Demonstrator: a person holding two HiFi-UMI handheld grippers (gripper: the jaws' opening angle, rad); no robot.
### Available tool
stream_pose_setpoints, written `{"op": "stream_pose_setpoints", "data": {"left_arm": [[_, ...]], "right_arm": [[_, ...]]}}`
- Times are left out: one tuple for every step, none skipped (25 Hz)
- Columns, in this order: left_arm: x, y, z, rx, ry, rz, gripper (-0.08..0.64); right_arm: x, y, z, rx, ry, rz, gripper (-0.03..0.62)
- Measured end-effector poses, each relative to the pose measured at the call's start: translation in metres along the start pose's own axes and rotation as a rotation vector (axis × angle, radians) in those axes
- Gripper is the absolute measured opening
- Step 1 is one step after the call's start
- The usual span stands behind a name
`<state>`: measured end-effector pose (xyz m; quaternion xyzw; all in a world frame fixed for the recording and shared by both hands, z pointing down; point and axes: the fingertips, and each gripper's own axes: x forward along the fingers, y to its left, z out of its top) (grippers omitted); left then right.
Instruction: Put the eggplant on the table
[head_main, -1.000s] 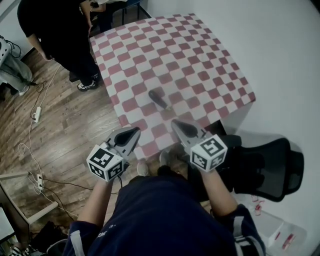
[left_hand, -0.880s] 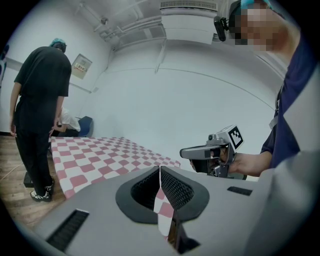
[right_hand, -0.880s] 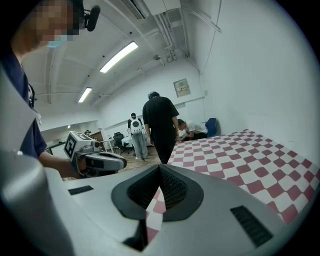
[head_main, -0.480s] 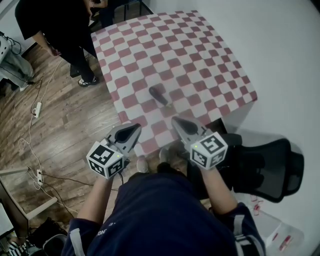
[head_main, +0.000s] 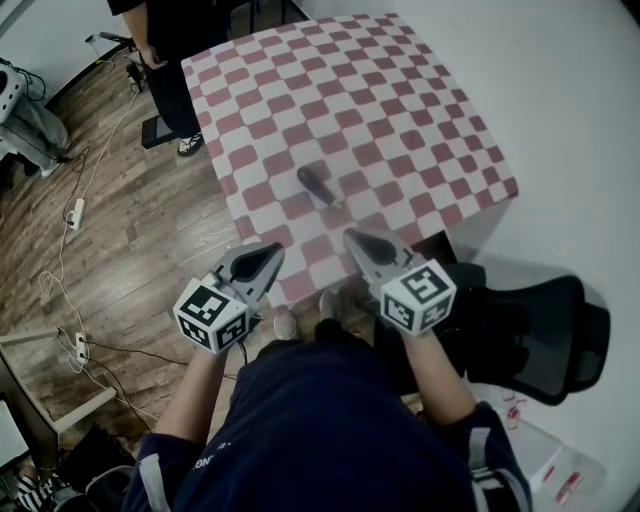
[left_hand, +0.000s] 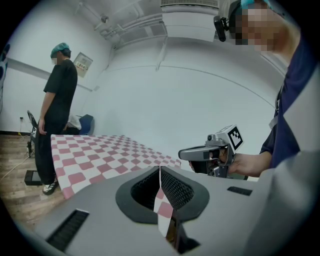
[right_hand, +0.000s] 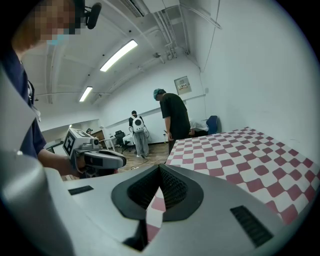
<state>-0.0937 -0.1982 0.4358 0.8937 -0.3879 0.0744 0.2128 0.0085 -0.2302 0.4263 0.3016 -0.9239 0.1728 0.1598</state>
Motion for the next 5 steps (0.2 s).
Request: {"op": "stream_pose_setpoints", "data": {"left_arm": [[0.0009, -0.0007, 0.0000, 0.000, 0.001, 0.000, 0.032], [0.0018, -0.0014, -0.0004, 0.000, 0.002, 0.001, 0.031], [0.0027, -0.0021, -0.0009, 0.000, 0.003, 0.001, 0.031], [0.0037, -0.0028, -0.0016, -0.001, 0.004, 0.001, 0.032], [0.0047, -0.0035, -0.0023, -0.001, 0.005, 0.001, 0.032]], "right_arm": [[-0.0010, -0.0011, -0.0005, 0.001, 0.006, -0.004, 0.017], [-0.0018, -0.0022, -0.0011, 0.003, 0.010, -0.007, 0.017], [-0.0023, -0.0031, -0.0018, 0.004, 0.010, -0.007, 0.017], [-0.0027, -0.0039, -0.0027, 0.004, 0.009, -0.004, 0.017], [-0.0029, -0.0046, -0.0035, 0.005, 0.006, -0.001, 0.017]]}}
